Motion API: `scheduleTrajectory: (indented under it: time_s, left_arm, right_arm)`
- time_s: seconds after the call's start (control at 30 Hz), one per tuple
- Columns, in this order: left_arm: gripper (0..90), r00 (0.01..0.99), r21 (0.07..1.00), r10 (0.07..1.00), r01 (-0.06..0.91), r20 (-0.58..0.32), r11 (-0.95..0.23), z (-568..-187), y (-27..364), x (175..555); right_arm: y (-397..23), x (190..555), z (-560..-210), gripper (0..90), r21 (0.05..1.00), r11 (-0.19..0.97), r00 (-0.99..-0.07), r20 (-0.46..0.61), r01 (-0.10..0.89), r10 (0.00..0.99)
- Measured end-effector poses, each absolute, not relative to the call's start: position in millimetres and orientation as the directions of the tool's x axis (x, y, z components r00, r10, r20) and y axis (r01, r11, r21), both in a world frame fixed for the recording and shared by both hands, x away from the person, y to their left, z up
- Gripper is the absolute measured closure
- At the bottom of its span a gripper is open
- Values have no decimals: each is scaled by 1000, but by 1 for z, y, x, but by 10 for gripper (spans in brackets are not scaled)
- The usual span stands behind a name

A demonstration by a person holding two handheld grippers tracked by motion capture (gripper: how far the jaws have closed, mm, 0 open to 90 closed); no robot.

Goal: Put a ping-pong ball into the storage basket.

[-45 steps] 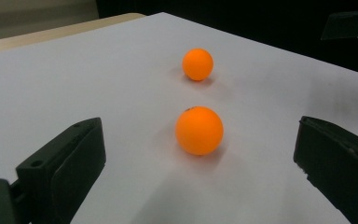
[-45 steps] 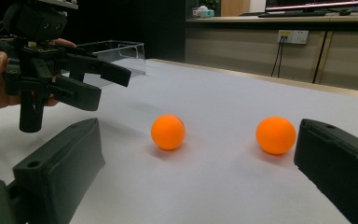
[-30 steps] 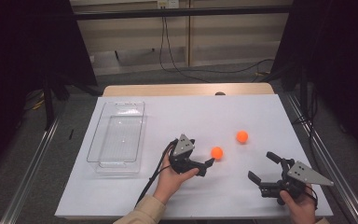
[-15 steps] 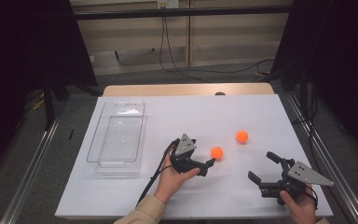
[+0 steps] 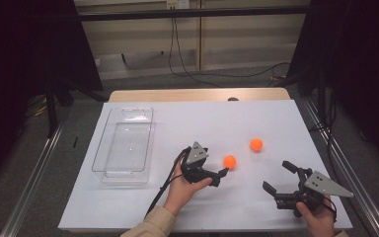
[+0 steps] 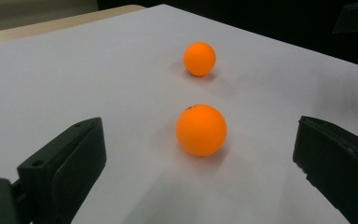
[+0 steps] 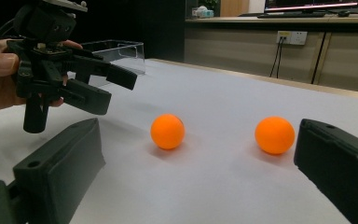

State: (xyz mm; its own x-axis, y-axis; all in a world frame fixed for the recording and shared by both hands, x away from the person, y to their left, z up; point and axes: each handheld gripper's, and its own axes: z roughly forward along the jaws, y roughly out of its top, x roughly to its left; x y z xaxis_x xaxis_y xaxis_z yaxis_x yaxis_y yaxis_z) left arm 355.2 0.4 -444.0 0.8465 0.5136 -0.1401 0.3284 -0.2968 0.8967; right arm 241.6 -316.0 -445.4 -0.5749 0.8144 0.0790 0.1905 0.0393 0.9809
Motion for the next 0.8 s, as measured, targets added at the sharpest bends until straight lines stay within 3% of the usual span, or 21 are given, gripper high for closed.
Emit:
scheduleTrajectory:
  time_s: [0.8]
  left_arm:
    - [25,844,890,522,326,-123,-319,-446,-5,356]
  right_arm:
    - [-316,241,-446,10,981,39,-575,78,190,815]
